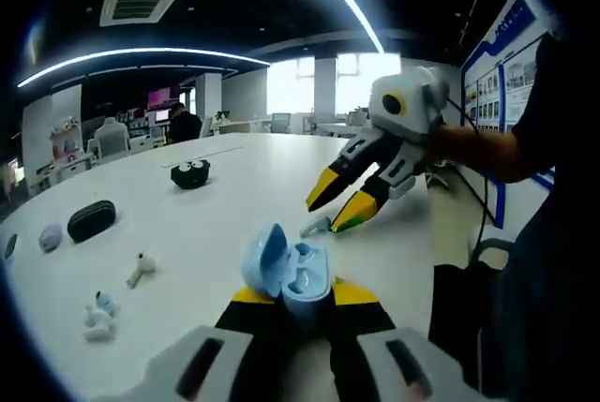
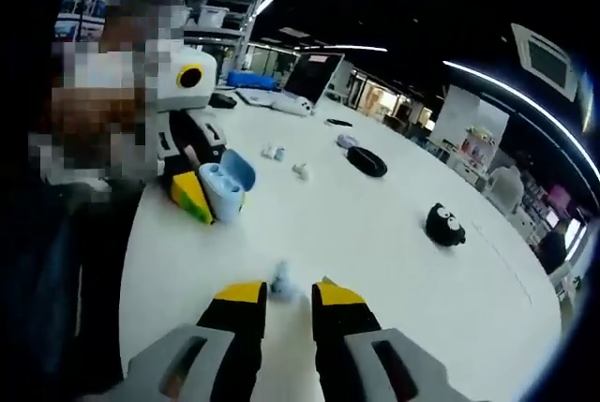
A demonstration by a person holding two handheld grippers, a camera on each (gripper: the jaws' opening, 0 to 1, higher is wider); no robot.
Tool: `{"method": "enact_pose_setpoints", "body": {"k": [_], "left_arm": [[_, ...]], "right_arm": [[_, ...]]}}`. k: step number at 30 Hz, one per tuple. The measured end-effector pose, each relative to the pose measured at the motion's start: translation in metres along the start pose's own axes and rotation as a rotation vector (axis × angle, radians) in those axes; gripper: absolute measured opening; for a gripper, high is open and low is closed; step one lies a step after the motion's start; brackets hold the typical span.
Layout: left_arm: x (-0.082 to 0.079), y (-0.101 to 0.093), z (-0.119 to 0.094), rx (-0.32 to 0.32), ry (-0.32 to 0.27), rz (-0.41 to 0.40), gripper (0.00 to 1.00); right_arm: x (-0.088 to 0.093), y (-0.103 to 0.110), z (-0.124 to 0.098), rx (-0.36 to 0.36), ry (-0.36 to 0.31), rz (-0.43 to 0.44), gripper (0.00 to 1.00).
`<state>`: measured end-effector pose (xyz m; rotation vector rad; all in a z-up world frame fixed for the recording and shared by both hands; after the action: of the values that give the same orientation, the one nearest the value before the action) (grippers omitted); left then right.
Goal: Pick up the earbuds from the table and place the earbuds into the earbud case
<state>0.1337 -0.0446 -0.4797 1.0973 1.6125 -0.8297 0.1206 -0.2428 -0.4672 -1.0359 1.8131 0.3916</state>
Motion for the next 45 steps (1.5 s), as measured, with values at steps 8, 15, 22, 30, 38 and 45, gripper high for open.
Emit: {"method": "enact_pose_setpoints", "body": {"k": [8,15,22,30,38,45], "left_arm": [[0.0,-0.001,0.001,0.0,-0.002,-0.006,0.19],[-0.001,-0.001,0.001,0.003,0.001,-0.004,0.19],[-0.001,-0.001,0.002,0.004,0.002,-0.003,0.19],[0.0,-0.001,0.002,0.004,0.003,0.002,0.19],[-0.001,-0.002,0.002,0.0,0.002,0.012,0.19],[-0.002,-0.003,0.002,-0.003,0.008,0.029,0.19]], "right_arm": [[0.007,0.013,0.001,0.043,-0.09,0.196,0.18],[0.008,0.016,0.001,0.089,-0.146,0.236,0.15],[0.007,0.018,0.005,0.112,-0.167,0.245,0.12],[0.008,0.018,0.005,0.111,-0.178,0.259,0.12],[-0.006,0.02,-0.003,0.085,-0.21,0.307,0.12],[-0.026,0.03,-0.008,0.037,-0.235,0.324,0.12]]}}
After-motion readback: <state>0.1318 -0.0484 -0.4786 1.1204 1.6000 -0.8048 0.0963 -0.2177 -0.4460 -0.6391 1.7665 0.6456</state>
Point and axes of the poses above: the point that each gripper's makers call its tool centre point, and the gripper's own axes: z roughly forward along the fingers, y roughly to its left, x roughly out of its underside, the point moved 8 cm from there along -z, roughly backward along the fingers, and after that the axes turned 4 degrees about -y, right-handed, at the moved point
